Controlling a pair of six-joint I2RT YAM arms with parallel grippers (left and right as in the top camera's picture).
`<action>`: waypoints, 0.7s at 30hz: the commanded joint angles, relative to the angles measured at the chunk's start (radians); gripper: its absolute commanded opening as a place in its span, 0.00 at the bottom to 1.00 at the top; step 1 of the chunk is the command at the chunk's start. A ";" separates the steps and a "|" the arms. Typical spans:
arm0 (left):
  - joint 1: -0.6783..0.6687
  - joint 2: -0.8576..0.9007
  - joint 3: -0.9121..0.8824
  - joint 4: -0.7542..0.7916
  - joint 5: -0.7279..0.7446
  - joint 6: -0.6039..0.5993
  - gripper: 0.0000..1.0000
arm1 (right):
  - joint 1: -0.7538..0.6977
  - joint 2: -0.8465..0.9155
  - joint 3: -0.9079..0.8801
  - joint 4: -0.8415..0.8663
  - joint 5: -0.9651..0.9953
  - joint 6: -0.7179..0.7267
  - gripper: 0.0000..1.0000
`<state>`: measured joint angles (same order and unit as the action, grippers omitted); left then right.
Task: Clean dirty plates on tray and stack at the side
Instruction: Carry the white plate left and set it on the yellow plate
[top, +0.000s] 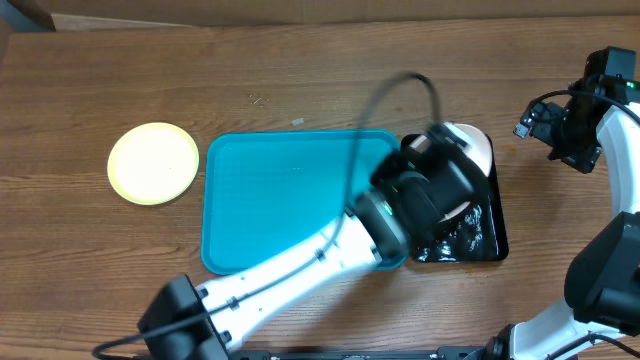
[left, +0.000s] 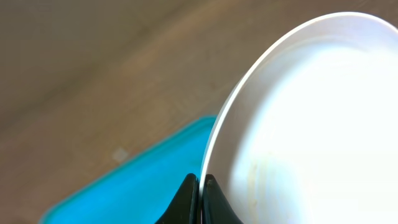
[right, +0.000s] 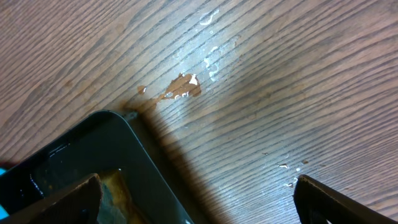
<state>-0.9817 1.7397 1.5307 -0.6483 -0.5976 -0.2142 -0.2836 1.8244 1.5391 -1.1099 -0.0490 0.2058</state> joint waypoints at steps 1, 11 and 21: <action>0.220 -0.047 0.041 -0.036 0.467 -0.132 0.04 | -0.001 -0.003 0.020 0.005 -0.005 0.004 1.00; 1.028 -0.029 0.041 -0.270 0.900 -0.174 0.04 | -0.001 -0.003 0.020 0.005 -0.005 0.004 1.00; 1.461 0.006 0.016 -0.309 0.706 -0.130 0.04 | -0.001 -0.003 0.020 0.005 -0.005 0.004 1.00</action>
<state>0.4530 1.7374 1.5455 -0.9623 0.1524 -0.3637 -0.2836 1.8244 1.5391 -1.1103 -0.0490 0.2062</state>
